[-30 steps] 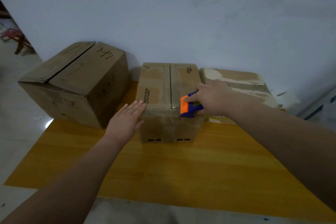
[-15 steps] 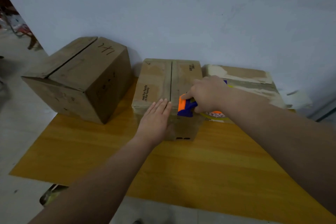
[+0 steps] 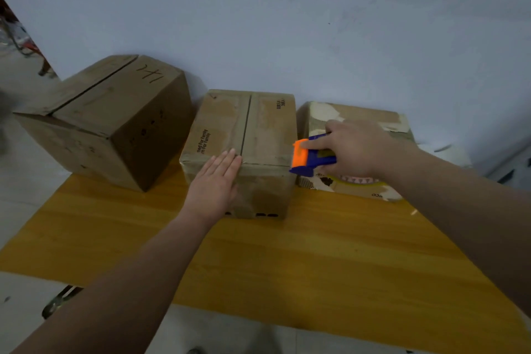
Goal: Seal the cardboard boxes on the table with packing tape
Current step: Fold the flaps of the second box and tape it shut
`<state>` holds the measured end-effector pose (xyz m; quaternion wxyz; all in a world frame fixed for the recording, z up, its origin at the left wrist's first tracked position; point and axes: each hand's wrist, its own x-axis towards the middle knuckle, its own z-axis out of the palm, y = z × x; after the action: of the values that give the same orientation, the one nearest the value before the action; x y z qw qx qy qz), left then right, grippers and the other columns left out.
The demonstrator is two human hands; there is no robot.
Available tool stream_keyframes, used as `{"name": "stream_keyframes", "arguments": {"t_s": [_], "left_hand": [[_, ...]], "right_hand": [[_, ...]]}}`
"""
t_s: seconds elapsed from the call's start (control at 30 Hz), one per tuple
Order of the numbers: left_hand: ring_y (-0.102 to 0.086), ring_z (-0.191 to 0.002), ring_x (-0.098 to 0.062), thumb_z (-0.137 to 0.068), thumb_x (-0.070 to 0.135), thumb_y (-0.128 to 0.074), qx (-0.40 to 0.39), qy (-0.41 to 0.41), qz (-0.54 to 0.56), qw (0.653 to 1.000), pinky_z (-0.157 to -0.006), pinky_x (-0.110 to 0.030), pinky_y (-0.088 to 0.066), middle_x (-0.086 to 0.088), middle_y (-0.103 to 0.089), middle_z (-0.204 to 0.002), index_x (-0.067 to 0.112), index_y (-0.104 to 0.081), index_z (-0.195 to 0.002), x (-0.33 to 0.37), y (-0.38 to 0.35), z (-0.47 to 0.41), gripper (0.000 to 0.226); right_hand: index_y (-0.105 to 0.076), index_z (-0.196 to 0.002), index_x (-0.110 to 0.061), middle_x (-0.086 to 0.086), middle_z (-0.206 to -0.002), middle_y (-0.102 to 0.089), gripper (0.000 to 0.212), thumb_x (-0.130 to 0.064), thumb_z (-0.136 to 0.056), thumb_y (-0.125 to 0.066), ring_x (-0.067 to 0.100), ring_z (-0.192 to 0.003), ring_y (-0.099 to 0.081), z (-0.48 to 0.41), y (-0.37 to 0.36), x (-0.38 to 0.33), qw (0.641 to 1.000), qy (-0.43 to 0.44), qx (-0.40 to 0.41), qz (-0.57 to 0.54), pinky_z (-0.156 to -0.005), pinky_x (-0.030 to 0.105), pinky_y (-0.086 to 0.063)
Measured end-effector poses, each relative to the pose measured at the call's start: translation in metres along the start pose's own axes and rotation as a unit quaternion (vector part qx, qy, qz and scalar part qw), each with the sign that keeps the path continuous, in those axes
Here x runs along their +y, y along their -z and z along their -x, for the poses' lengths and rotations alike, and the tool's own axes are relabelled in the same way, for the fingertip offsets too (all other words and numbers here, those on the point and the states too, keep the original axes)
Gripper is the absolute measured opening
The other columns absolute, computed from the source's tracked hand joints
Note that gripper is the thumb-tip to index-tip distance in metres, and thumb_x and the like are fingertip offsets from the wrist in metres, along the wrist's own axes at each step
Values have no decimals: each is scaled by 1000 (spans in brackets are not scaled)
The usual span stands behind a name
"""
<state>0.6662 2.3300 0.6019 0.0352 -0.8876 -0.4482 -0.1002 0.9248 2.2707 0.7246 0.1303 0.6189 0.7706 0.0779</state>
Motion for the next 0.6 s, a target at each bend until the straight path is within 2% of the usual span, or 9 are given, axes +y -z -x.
{"name": "stream_keyframes", "arguments": {"t_s": [0.17,0.33,0.5,0.6], "left_hand": [[-2,-145,-13,-100,30,-39,-4,3,-3,1000,-113,-26,10,-2,-7,-159,17,-9,-151,4,1,1,60],[-6,-145,-14,-99,35,-38,20,53,11,998,-115,-28,5,-3,-13,-158,16,-15,-150,20,2,-4,59],[-7,-145,-12,-98,38,-39,5,-10,38,999,-116,-28,3,-1,-13,-158,16,-14,-150,68,-4,-20,61],[-9,-144,-10,-98,35,-38,-2,-31,8,999,-115,-29,0,2,-14,-157,21,-13,-150,51,-1,-21,59]], "right_hand": [[-40,-135,-49,-3,-92,-38,49,-54,-88,-53,18,-85,-48,-8,-15,-6,1000,11,-15,-17,-69,32,-36],[-41,-133,-49,-3,-90,-37,47,-51,-88,-54,19,-82,-44,-13,-19,-4,1000,10,-17,-3,-65,32,-36],[-45,-130,-48,-2,-89,-37,44,-48,-88,-56,19,-79,-43,-14,-19,-6,1000,4,-12,3,-63,33,-31],[-41,-134,-48,-1,-93,-37,49,-48,-88,-56,22,-86,-46,-12,-21,-5,1000,-7,-22,-20,-69,34,-38]]}}
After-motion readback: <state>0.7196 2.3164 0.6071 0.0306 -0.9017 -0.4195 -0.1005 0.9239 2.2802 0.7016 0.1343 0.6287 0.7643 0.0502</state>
